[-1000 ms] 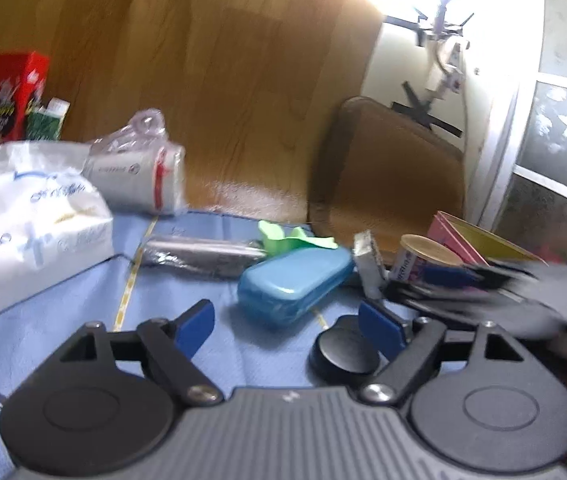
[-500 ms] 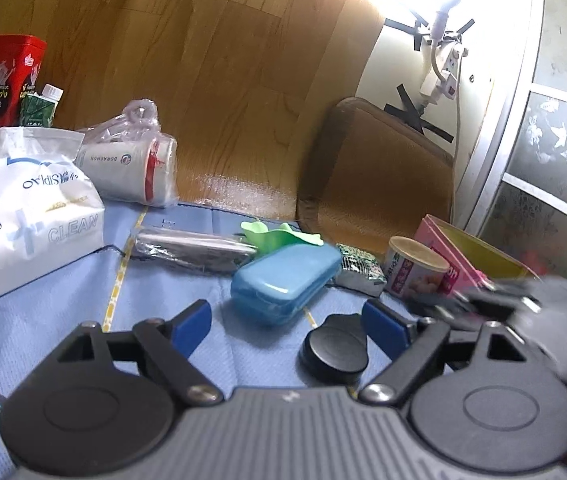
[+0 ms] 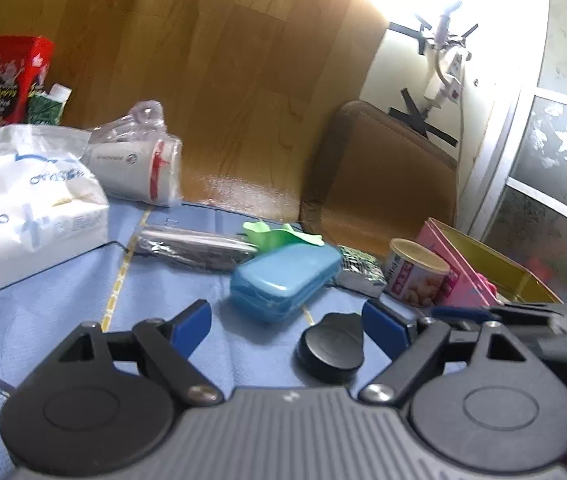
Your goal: Organize soft objects
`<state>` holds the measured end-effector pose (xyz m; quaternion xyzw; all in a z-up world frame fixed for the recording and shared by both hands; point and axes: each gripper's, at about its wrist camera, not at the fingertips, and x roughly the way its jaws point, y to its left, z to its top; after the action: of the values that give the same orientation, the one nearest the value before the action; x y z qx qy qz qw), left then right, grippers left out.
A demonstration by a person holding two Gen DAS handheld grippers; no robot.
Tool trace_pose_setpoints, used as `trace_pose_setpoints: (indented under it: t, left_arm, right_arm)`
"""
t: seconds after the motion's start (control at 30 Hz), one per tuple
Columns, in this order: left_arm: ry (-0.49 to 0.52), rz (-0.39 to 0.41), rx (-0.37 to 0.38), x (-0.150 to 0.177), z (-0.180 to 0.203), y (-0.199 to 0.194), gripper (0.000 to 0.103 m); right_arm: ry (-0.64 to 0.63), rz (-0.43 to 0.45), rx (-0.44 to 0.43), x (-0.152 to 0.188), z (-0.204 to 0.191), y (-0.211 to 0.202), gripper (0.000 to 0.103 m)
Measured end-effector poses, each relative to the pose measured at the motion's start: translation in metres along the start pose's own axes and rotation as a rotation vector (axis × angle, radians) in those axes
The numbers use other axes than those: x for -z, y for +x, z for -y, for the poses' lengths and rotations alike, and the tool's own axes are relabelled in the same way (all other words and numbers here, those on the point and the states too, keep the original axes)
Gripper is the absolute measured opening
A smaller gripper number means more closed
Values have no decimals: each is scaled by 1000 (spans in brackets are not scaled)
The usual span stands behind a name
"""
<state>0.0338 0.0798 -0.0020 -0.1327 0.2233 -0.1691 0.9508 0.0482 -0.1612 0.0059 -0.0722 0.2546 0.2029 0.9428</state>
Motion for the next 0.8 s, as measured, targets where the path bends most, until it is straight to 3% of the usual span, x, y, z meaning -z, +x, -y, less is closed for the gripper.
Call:
trace_pose_setpoints:
  t: [0.1, 0.23, 0.33, 0.37, 0.47, 0.67, 0.8]
  left_arm:
    - [-11, -7, 4, -1, -3, 2, 85]
    - [-2, -3, 21, -1, -2, 1, 85]
    - [-34, -9, 41, -2, -7, 2, 86]
    - [-51, -12, 45, -2, -10, 2, 86]
    - [-115, -21, 62, -3, -20, 3, 86]
    - [-174, -31, 81, -4, -30, 5, 86]
    - [-176, -40, 88, -5, -31, 8, 86]
  right_arm:
    - [73, 3, 44, -12, -3, 22, 37]
    - [-130, -39, 159, -32, -26, 60, 37]
    - [-186, -144, 129, -55, -24, 80, 39]
    - [-182, -192, 88, -69, -19, 85, 49]
    - [-93, -273, 47, -113, 5, 101, 69]
    - [297, -362, 55, -140, 61, 157, 68]
    - [378, -438, 44, -129, 68, 192, 67]
